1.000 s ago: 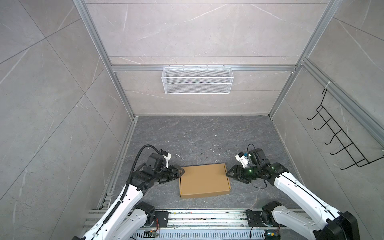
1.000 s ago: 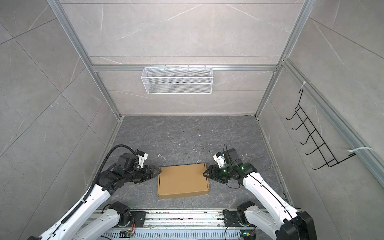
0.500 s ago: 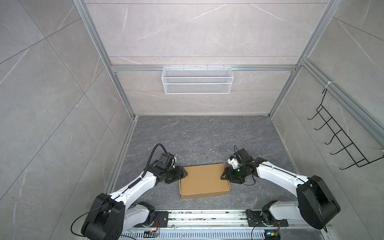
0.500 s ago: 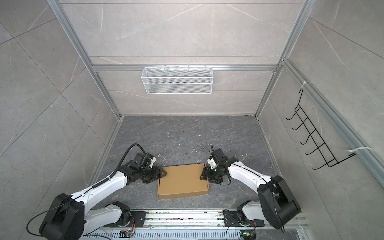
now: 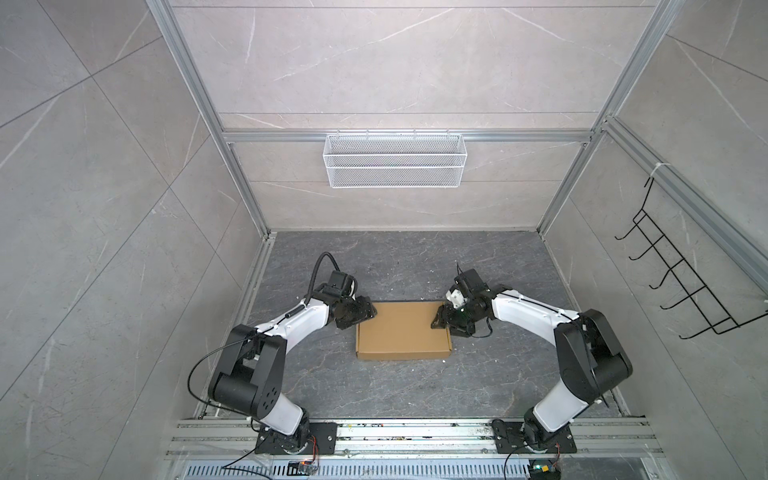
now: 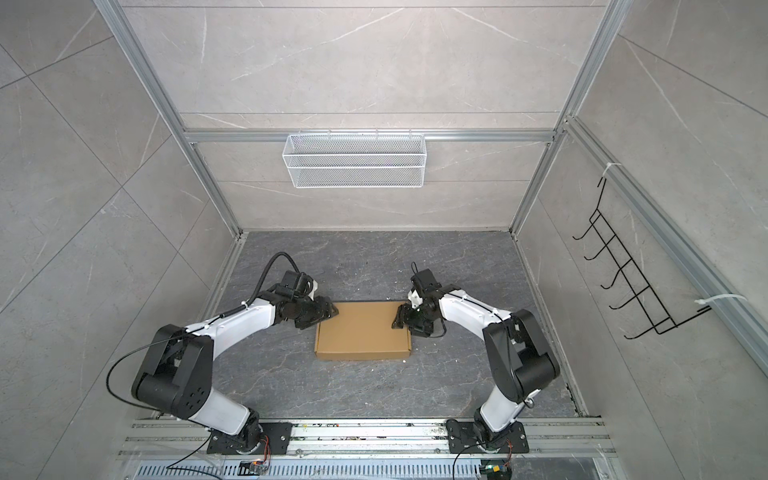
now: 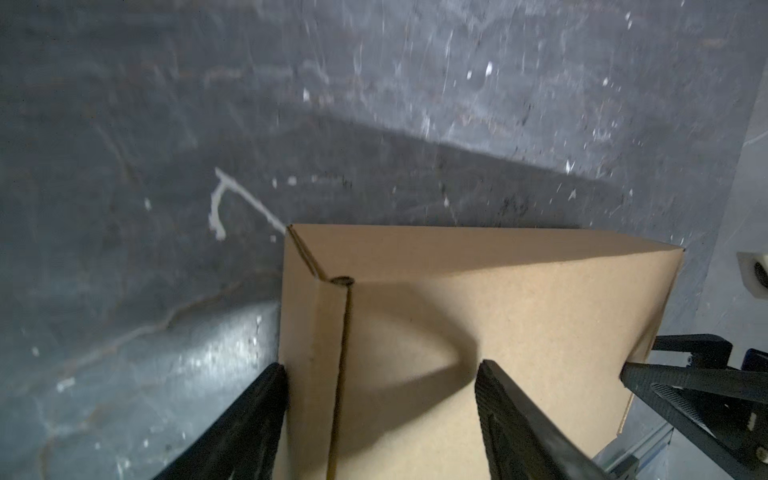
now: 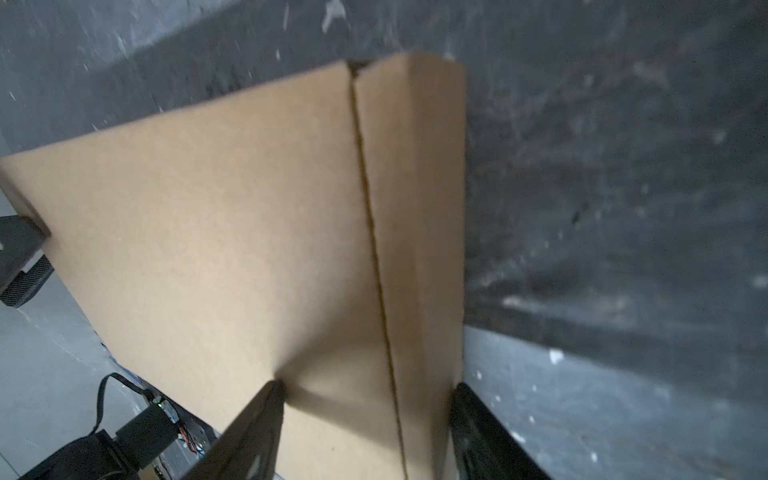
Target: Fold the paper box
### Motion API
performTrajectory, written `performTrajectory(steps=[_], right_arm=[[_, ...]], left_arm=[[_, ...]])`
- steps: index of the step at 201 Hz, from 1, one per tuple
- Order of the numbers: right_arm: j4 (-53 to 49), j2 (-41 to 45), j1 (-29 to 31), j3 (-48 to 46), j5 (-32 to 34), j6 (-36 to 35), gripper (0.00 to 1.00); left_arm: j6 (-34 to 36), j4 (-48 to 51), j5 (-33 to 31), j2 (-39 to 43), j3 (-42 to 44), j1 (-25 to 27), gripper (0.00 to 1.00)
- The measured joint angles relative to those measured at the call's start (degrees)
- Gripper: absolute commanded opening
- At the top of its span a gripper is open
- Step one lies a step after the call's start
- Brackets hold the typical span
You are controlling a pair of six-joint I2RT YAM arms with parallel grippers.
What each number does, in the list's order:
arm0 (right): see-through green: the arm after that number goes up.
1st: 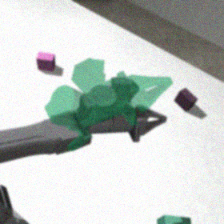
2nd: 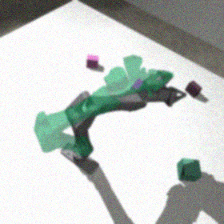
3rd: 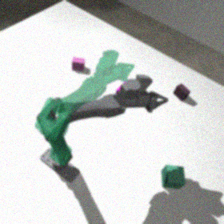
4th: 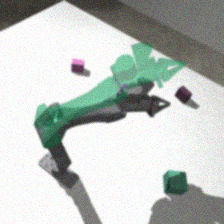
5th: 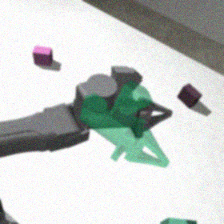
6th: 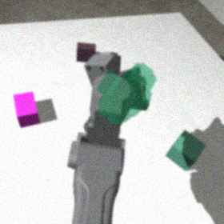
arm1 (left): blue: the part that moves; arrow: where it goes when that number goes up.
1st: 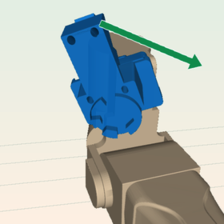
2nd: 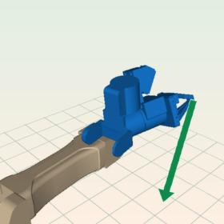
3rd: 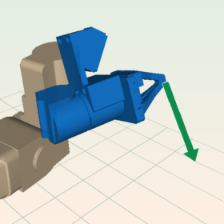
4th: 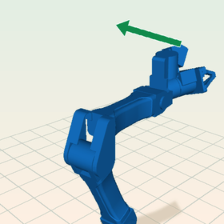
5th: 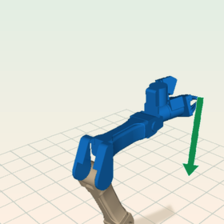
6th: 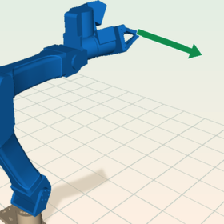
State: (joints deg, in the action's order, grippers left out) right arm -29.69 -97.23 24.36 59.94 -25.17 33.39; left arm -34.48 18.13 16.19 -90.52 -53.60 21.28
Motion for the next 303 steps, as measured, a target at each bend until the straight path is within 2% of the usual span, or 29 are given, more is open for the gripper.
performTrajectory(steps=[48,96,122,152,188,212,234,248,258,268,282,303], right_arm=[[0.0,-10.2,-4.3,11.9,-0.9,-1.3,0.64],[1.3,-13.4,-6.1,14.3,-3.2,-1.7,0.66],[3.0,-13.6,-7.0,14.3,-3.9,-2.0,0.70],[4.6,-12.0,-8.8,13.0,-5.4,-3.7,0.72],[4.2,-1.7,-11.7,9.6,-4.4,-6.7,0.72],[6.0,10.3,-12.8,5.0,1.9,-9.0,0.72],[13.0,25.3,-12.8,-6.2,10.8,-12.4,0.78],[18.6,32.3,-12.8,-13.6,16.0,-16.7,0.83],[19.8,34.5,-12.8,-16.8,22.5,-18.4,0.85],[20.9,34.6,-13.0,-18.3,28.8,-20.0,0.86],[25.0,34.0,-14.1,-21.8,36.4,-21.8,0.86],[31.4,34.6,-16.6,-27.9,42.0,-24.0,0.86]], left_arm=[[3.3,-0.3,0.5,-12.6,-14.7,-2.6,0.73],[4.4,-1.7,2.0,-16.6,-16.9,-4.0,0.74],[5.0,-1.9,2.6,-16.7,-16.9,-4.3,0.75],[5.8,-1.7,6.4,-15.2,-15.0,-6.5,0.75],[8.3,1.2,7.4,-4.7,-10.2,-10.3,0.76],[10.1,1.3,4.4,6.3,-6.1,-11.6,0.76],[13.3,-2.6,-2.1,17.9,2.6,-10.6,0.78],[19.8,-8.3,-9.3,25.2,11.2,-7.5,0.83],[24.9,-12.3,-14.2,28.7,16.9,-4.9,0.85],[28.7,-16.2,-18.7,29.7,21.2,-2.9,0.86],[32.4,-21.6,-26.0,28.1,25.2,-3.0,0.87],[35.5,-30.4,-33.9,24.1,29.6,-5.3,0.90]])
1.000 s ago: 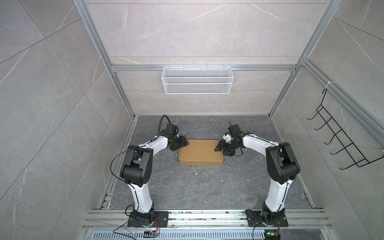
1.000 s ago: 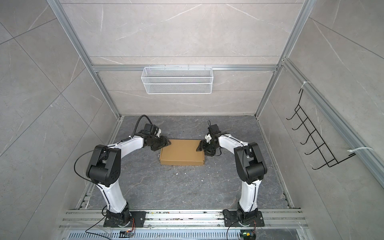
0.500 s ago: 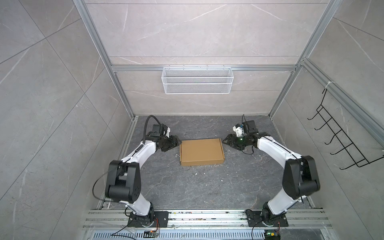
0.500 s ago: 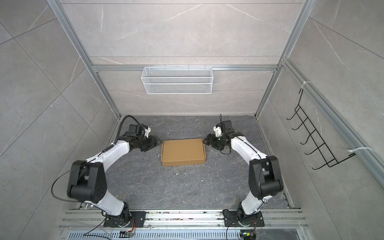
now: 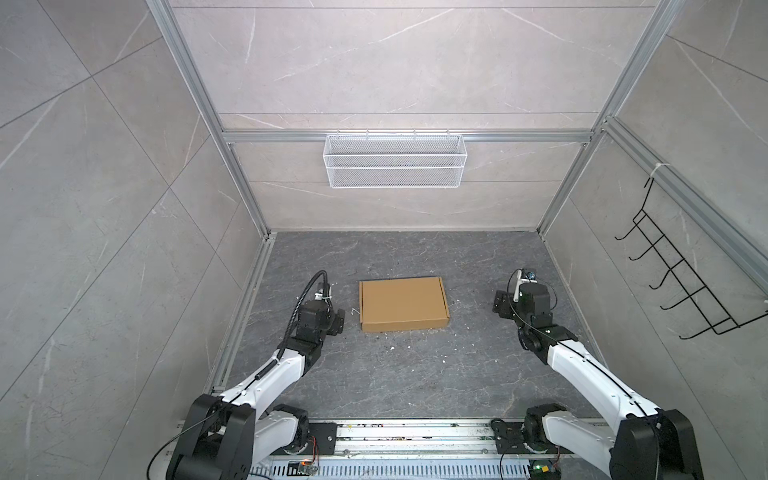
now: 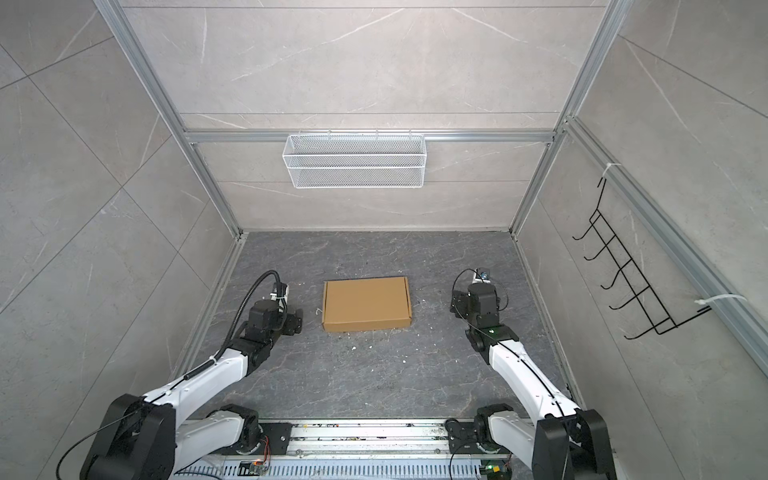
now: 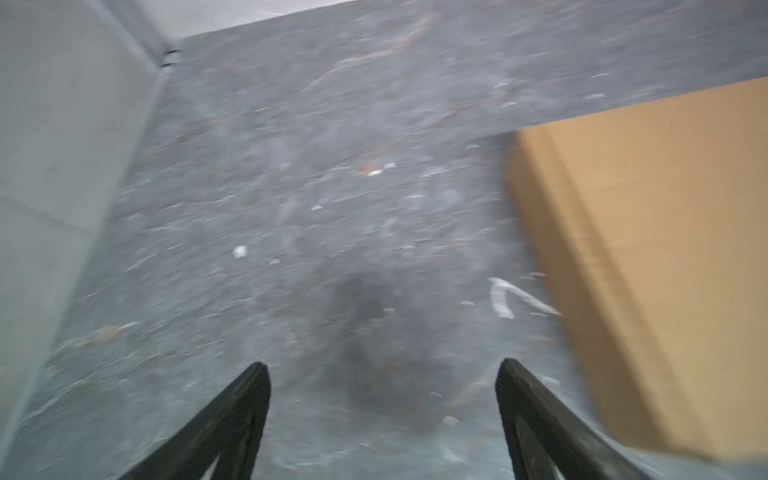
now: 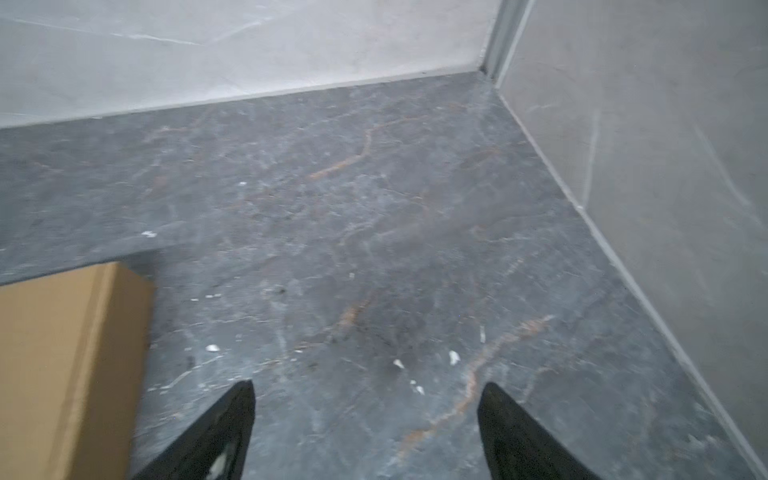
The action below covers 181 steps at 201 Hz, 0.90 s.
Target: Fold the paper box
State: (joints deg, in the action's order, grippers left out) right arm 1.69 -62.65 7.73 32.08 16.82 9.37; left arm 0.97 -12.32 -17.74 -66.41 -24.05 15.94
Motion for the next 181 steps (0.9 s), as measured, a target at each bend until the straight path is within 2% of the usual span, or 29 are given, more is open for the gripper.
performTrajectory(steps=[27,57,79,94,100,112,115,118,121,181], right_arm=[[11.1,-4.6,-2.1,-4.7,1.0,-1.3,0.81],[23.7,-14.1,-2.2,-6.6,-2.1,-3.7,0.81],[33.2,-16.3,-2.2,-10.2,-4.7,-5.1,0.81],[40.8,-19.5,-2.3,-12.7,-6.1,-5.9,0.81],[43.6,-21.8,-2.2,-13.1,-6.7,-6.2,0.82],[44.3,-24.1,-2.2,-13.2,-7.3,-6.5,0.83],[44.3,-24.2,-2.2,-13.2,-7.5,-6.6,0.87],[44.5,-24.3,-2.2,-13.2,-7.5,-6.6,0.97],[44.9,-24.3,-2.2,-13.2,-7.6,-6.7,0.99],[48.3,-24.2,-2.2,-13.0,-7.9,-7.5,0.99]], left_arm=[[1.6,-10.6,-1.9,-4.6,5.5,-5.3,0.93],[2.3,-24.6,2.9,-9.7,8.9,-11.8,0.93],[2.2,-33.0,5.8,-16.5,8.9,-14.0,0.93],[2.2,-34.6,7.6,-18.4,8.8,-14.6,0.95],[2.1,-35.1,8.2,-19.1,8.6,-14.9,1.00],[1.4,-35.1,8.9,-19.6,7.5,-15.5,1.00],[1.3,-34.9,8.9,-19.7,7.1,-15.7,1.00],[0.9,-34.8,9.0,-19.7,6.8,-16.0,1.00],[0.7,-34.9,9.1,-19.8,6.4,-16.3,1.00],[-1.4,-34.8,9.2,-19.8,4.3,-18.3,1.00]])
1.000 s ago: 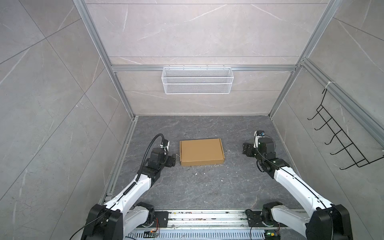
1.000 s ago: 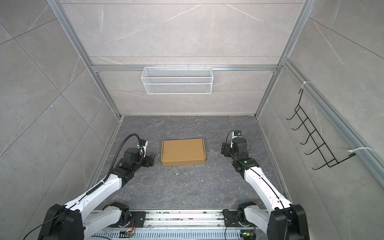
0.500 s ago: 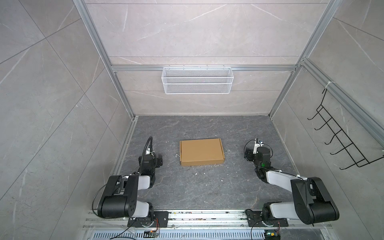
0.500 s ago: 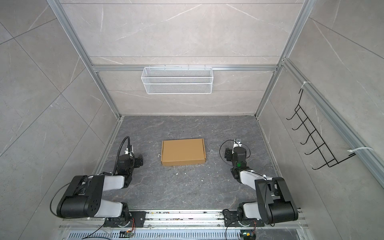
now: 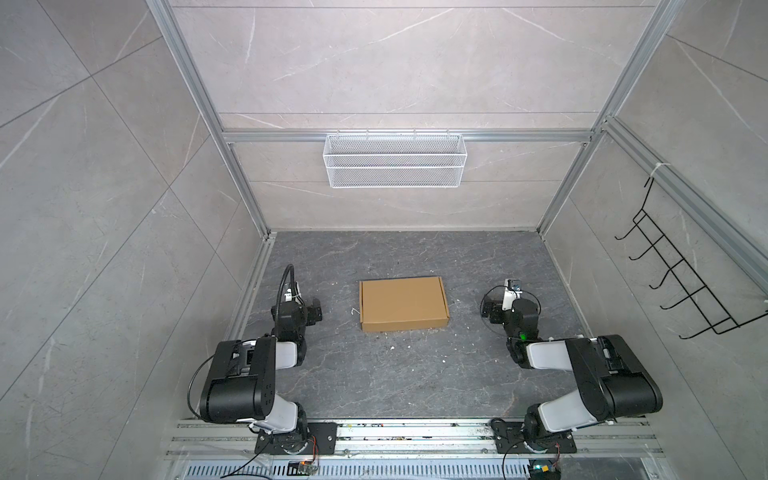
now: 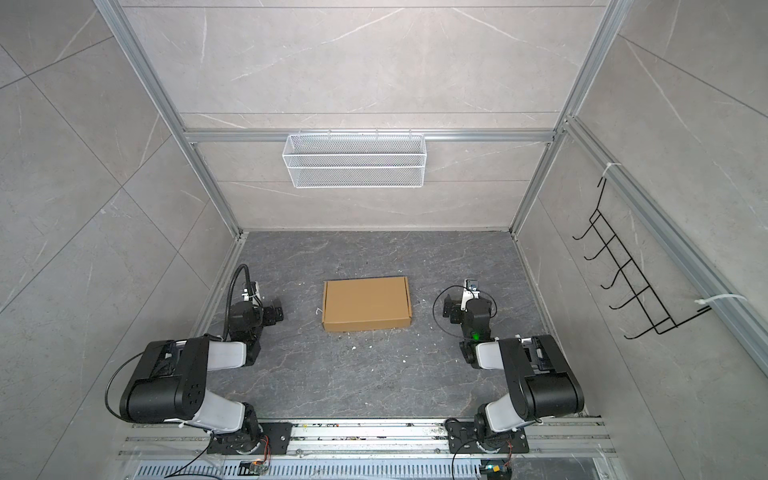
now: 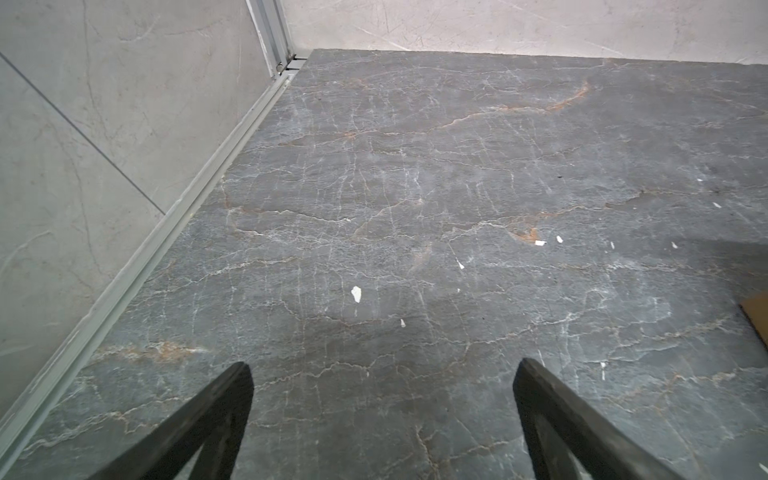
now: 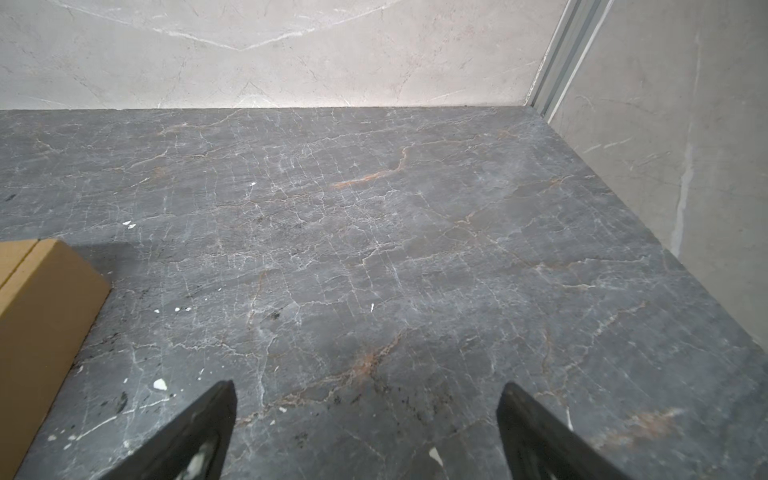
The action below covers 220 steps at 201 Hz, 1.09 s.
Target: Fold the paper box
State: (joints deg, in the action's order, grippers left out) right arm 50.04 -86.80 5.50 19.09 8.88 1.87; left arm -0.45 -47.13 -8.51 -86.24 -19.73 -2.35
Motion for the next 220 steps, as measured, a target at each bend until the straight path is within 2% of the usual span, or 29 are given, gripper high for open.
performTrajectory(steps=[220], right_arm=[[0.0,0.0,0.0,0.0,-0.2,0.0,0.99]], left_arm=[[-0.6,0.0,0.1,0.0,0.0,0.0,1.00]])
